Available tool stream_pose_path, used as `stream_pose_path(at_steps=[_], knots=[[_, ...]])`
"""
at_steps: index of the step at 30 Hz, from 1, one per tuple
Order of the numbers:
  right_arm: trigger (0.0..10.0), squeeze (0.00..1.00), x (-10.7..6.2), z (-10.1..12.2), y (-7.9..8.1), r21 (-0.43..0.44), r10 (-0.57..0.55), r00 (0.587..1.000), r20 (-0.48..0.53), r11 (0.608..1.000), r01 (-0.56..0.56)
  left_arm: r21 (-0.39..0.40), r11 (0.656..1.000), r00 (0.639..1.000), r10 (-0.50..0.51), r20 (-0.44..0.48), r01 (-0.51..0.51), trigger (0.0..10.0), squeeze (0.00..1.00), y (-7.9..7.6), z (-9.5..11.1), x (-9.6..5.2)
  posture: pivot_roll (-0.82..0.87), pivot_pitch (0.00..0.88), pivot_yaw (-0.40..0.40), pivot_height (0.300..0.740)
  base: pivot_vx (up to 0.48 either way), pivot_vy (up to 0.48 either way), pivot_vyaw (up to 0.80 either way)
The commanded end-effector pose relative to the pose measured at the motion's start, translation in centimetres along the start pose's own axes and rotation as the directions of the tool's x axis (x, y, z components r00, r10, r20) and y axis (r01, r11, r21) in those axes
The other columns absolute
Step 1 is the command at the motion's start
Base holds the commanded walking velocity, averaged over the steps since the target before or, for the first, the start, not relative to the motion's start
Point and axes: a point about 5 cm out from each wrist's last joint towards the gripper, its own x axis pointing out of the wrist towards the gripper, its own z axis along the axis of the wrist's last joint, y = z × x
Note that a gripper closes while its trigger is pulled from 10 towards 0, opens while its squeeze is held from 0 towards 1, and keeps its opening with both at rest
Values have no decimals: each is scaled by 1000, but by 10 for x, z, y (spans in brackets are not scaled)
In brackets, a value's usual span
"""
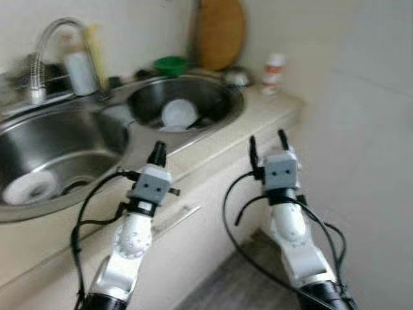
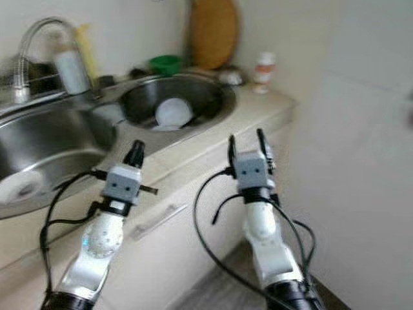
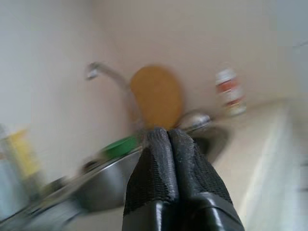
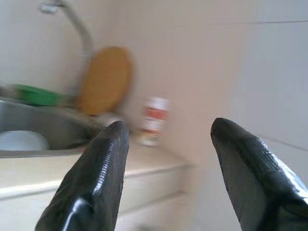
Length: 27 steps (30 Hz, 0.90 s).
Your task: Kitchen organization
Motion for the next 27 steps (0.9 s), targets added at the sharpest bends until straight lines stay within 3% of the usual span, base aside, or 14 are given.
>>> stream_pose_path(at_steps=[1,6,13,24,27], knots=[[10000,0,0,4,6,14,7,1000,9,1000,-7,25,1000,1000,-1,-18,1,10000,0,5,-4,-3,-49,0,8,740,0,0,-800],[10000,0,-3,-2,5,12,4,1000,-30,1000,-4,28,999,999,-14,-35,15,10000,0,3,-8,-6,-51,0,9,740,0,0,-800],[10000,0,-4,-25,-6,35,-76,979,-191,996,84,32,999,999,-16,-48,18,10000,0,1,-10,-8,-57,0,8,740,0,0,-800],[10000,0,-4,-34,-12,47,-114,956,-271,990,132,37,999,997,-11,-73,14,10000,0,0,-14,-9,-58,0,4,740,0,-421,-800],[10000,0,-4,-38,-13,50,-127,946,-298,988,149,16,1000,997,-4,-75,5,10000,0,0,-15,-9,-59,0,3,740,0,0,-792]])
